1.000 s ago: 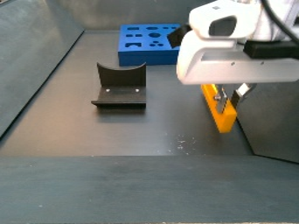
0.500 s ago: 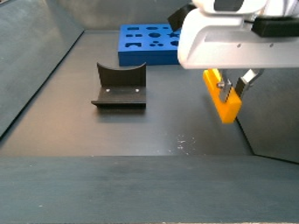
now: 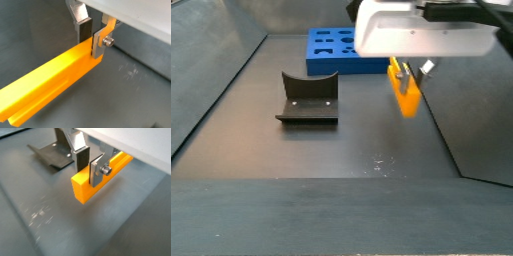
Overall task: Pick up the double-square object. Move up. Rotate the double-square object. Place the double-square object on the fixture. Regrasp the double-square object. Move to above the board. Insert the double-square object.
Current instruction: Rotate the double-square object.
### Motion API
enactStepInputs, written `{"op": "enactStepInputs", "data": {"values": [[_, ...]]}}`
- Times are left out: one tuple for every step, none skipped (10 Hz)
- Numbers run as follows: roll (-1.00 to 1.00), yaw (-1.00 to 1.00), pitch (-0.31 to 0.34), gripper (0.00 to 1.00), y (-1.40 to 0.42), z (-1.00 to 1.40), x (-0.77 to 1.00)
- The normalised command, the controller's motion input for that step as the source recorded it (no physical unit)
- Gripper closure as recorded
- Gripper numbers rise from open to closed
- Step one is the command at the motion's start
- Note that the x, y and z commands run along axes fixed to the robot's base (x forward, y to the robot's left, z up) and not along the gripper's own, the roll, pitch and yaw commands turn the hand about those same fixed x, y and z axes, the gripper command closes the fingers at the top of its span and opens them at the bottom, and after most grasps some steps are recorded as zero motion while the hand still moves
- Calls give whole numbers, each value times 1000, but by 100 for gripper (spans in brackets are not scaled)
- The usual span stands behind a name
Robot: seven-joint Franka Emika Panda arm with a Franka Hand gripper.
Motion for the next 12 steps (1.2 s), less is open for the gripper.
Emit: {"op": "enactStepInputs", "data": {"values": [[0, -1000, 0, 100, 0, 0, 0], [0, -1000, 0, 100, 77, 4, -21], [-1, -1000, 0, 100, 48, 3, -15], [-1, -1000, 0, 100, 38, 2, -13], [-1, -1000, 0, 100, 33, 0, -12], [-1, -1000, 0, 100, 29, 0, -11], [-1, -1000, 0, 100, 27, -1, -11], [-1, -1000, 0, 100, 24, -1, -11], [-1, -1000, 0, 100, 23, -1, -11], [-1, -1000, 0, 100, 23, -2, -11], [-1, -1000, 0, 100, 22, -2, -11], [-1, -1000, 0, 100, 22, -2, -10]]}}
